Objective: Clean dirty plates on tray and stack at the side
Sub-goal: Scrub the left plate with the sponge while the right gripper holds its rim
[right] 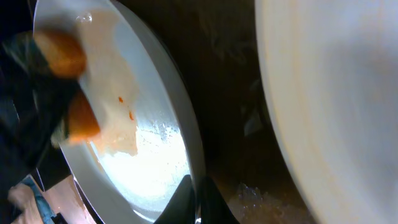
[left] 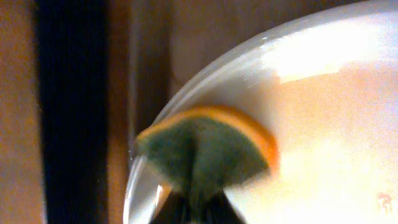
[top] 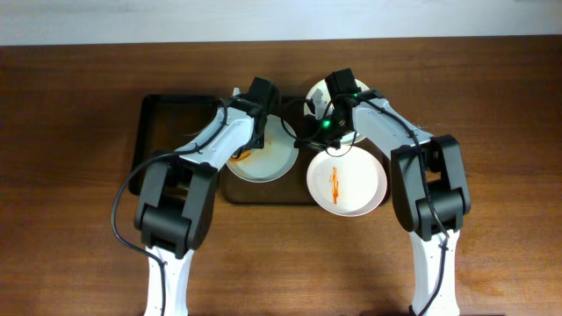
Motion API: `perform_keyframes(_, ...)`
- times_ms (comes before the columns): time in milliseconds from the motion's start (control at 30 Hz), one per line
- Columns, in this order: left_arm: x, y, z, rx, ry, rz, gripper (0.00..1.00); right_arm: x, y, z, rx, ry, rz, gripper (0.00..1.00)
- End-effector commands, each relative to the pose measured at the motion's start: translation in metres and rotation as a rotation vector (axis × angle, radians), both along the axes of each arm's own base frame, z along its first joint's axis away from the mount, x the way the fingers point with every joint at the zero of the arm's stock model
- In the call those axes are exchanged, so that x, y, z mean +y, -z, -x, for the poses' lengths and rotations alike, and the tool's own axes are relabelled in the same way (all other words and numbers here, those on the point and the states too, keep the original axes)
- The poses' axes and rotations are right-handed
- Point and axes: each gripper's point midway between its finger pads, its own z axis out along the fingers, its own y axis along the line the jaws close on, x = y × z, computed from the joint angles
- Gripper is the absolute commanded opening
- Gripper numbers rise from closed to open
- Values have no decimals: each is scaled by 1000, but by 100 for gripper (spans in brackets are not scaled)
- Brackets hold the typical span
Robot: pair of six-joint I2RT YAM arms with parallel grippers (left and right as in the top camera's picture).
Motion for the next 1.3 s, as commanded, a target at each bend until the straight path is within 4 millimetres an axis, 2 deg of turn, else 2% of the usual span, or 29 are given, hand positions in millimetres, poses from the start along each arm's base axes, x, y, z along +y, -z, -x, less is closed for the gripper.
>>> perform_keyframes(0,-49,46,66,346,191,312,0,4,9,6,29,-10,-24,4)
perform_keyframes(67,-83,40,67,347,433,477,0,4,9,6,29,-10,-23,4)
perform_keyframes(100,-88,39,61,315,499,493,0,4,9,6,29,-10,-23,4)
perform_keyframes(233,-105,32,19,126,561,510,0,4,9,6,28,-11,-23,4)
perform_keyframes(267,-103,31,6,75,561,482,0,4,9,6,27,-13,-23,4)
perform_keyframes(300,-68,36,-14,20,418,297,0,4,9,6,27,-13,-23,4)
perform_keyframes(367,-32,36,-19,-16,202,147,0,4,9,6,27,-13,-23,4)
perform_keyframes(400,-17,36,-15,-22,80,98,0,4,9,6,27,-13,-23,4)
perform_keyframes(467,-5,39,5,29,-71,80,0,4,9,6,27,-13,-23,4)
perform_keyframes(600,9,42,49,201,-121,28,0,4,9,6,27,-13,-23,4)
perform_keyframes(633,0,44,59,273,-45,74,0,4,9,6,27,-13,-23,4)
perform_keyframes(700,-45,45,78,399,172,319,0,4,9,6,27,-13,-23,4)
perform_keyframes(733,-62,43,78,404,239,406,0,4,9,6,27,-13,-23,4)
perform_keyframes(767,-72,42,72,377,312,450,0,4,9,6,25,-15,-23,4)
perform_keyframes(833,-78,42,51,289,366,459,0,4,9,6,22,-19,-23,4)
perform_keyframes(900,-84,39,22,166,388,456,0,4,9,6,22,-19,-23,4)
perform_keyframes(933,-78,39,11,121,369,413,0,4,9,6,22,-19,-23,4)
perform_keyframes(1000,-26,36,-20,-28,118,157,0,4,9,6,22,-19,-22,4)
perform_keyframes(1033,-4,31,-27,-81,12,67,0,4,9,6,22,-19,-23,4)
perform_keyframes(1067,3,30,-25,-83,-14,43,0,4,9,6,22,-19,-23,4)
perform_keyframes(1200,17,34,8,12,-202,36,0,4,9,6,23,-19,-23,4)
perform_keyframes(1267,10,35,29,108,-207,71,0,4,9,6,22,-22,-22,4)
